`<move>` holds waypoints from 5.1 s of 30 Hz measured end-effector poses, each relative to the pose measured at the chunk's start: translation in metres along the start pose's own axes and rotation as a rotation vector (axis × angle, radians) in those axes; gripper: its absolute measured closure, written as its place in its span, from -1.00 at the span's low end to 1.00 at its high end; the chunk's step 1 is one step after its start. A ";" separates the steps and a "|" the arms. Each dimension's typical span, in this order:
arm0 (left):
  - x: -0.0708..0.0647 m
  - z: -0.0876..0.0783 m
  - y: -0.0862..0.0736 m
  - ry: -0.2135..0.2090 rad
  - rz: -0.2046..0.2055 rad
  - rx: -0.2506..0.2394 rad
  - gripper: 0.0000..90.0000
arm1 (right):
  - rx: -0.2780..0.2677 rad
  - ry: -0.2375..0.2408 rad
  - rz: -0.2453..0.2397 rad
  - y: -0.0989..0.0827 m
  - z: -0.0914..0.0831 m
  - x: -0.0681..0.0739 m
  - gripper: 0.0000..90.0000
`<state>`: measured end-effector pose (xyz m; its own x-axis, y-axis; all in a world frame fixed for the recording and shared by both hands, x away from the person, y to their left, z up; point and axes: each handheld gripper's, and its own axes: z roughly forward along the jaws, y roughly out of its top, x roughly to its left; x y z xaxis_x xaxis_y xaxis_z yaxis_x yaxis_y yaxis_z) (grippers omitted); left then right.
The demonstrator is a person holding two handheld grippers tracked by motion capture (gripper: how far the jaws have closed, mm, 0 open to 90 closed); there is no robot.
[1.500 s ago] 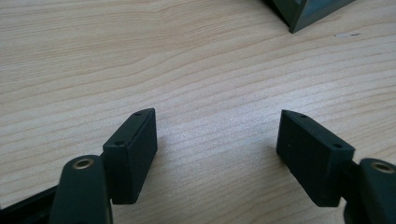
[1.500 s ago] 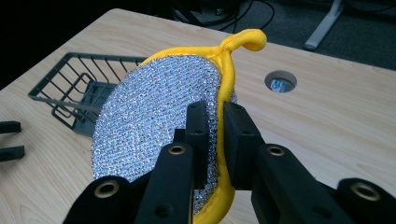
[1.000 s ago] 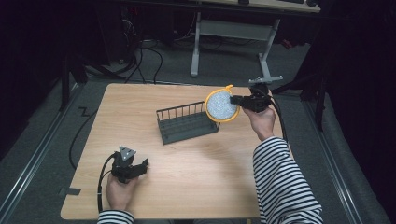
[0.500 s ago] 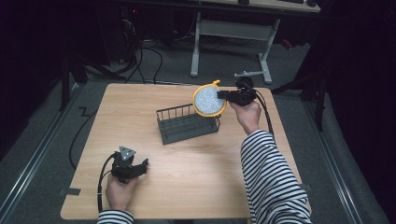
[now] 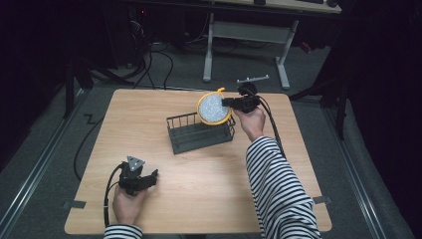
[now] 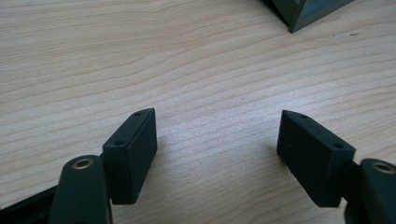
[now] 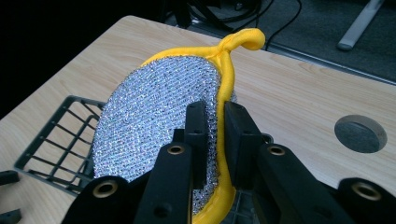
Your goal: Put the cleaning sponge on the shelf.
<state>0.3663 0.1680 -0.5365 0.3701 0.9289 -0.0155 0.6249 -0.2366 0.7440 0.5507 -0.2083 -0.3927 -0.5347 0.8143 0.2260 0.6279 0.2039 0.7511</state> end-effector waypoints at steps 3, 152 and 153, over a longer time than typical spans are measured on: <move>0.000 0.000 0.000 0.000 0.001 0.000 -0.35 | 0.011 -0.022 -0.017 -0.001 0.002 0.002 0.79; 0.000 0.000 0.000 -0.002 0.000 0.001 -0.34 | -0.127 -0.139 0.104 -0.228 -0.153 -0.019 0.04; 0.000 0.000 0.000 -0.002 0.000 0.001 -0.34 | -0.127 -0.139 0.104 -0.228 -0.153 -0.019 0.04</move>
<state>0.3661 0.1682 -0.5364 0.3713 0.9284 -0.0165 0.6258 -0.2371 0.7431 0.3312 -0.3534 -0.4727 -0.3822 0.8962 0.2254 0.5944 0.0517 0.8025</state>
